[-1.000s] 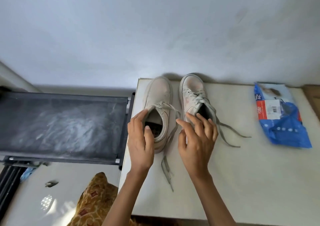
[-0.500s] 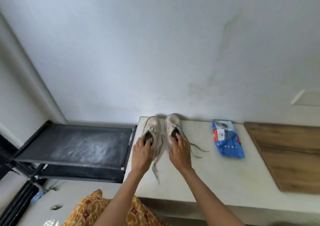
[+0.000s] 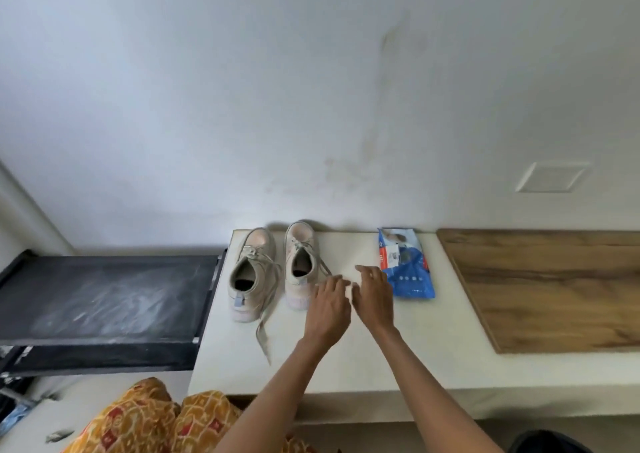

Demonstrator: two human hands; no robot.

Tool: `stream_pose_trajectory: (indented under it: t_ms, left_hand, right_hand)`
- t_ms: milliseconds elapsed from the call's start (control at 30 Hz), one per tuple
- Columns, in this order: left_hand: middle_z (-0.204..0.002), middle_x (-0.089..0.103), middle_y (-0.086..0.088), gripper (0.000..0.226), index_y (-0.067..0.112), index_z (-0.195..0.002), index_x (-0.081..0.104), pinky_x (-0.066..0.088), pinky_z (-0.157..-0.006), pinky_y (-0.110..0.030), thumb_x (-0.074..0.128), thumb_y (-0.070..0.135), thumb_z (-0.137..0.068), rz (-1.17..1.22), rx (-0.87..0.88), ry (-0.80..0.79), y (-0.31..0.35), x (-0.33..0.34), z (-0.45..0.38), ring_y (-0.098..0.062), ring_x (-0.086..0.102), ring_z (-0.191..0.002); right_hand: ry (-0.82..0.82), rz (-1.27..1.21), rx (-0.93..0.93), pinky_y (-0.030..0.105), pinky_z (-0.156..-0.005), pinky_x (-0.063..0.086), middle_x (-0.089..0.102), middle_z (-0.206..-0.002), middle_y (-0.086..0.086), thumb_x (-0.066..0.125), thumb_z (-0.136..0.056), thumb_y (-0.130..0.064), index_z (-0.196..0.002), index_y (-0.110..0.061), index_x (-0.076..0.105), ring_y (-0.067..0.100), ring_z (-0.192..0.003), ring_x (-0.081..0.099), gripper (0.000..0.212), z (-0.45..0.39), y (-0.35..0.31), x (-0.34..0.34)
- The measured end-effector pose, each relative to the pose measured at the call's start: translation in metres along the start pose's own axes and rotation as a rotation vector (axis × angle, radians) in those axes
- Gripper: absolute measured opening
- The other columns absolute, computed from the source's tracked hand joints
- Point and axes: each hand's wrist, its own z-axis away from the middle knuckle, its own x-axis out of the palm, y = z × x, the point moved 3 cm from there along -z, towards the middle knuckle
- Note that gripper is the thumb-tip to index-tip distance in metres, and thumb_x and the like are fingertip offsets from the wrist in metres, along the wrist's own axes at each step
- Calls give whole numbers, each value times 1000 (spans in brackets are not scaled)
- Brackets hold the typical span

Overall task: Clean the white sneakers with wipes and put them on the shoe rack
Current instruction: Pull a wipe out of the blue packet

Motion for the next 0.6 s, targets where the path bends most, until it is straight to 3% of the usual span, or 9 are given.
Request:
stream_pose_trajectory:
  t_ms: [33,100,267,333,467,533,600]
  left_hand:
    - [-104,66,-3,31,13,-101,64,52,-77,-29,58,14,-71,24,8,-25,3,11,-3,-20,64,-98]
    - [-101,68,1,34,16,-99,66,53,-74,-24,48,20,-71,69,-7,-87,10,28,-9,-16,66,-94]
    - [-122,62,-9,43,7,-122,58,47,-95,-33,57,11,-79,102,22,-123,28,70,-45,-24,60,-112]
    - [-128,58,-8,42,8,-128,52,42,-100,-31,53,11,-86,142,29,-123,38,76,-62,-23,55,-117]
    - [-135,47,-7,38,9,-135,41,38,-101,-28,41,18,-98,291,-88,-147,40,79,-90,-20,47,-120]
    - [-132,48,-6,36,12,-133,42,42,-95,-28,40,21,-98,385,-184,-136,31,82,-95,-19,48,-116]
    - [-127,51,-5,33,15,-128,46,43,-89,-30,41,21,-96,472,-252,-124,21,87,-92,-20,49,-112]
  right_hand:
    - [15,9,40,40,-90,43,57,-120,12,59,-87,-12,-123,-9,55,30,-114,52,37,-5,14,-1]
    - [33,21,139,43,-90,44,57,-122,15,61,-86,-12,-123,-7,55,33,-115,52,38,-14,38,-3]
    - [63,-23,365,46,-108,31,38,-145,20,63,-88,-30,-141,-3,34,35,-134,36,67,-45,93,-1]
    - [56,-68,416,45,-107,36,43,-141,20,65,-85,-35,-141,-2,33,35,-129,42,73,-59,110,4]
    - [73,-103,352,44,-82,54,66,-102,12,66,-85,-26,-118,-10,54,26,-92,62,38,-66,113,18]
    - [121,-156,298,40,-81,54,69,-88,5,68,-85,-21,-109,-12,61,19,-82,62,27,-56,103,23]
    - [136,-206,285,33,-86,49,69,-90,3,67,-85,-23,-110,-14,63,18,-87,60,27,-40,89,26]
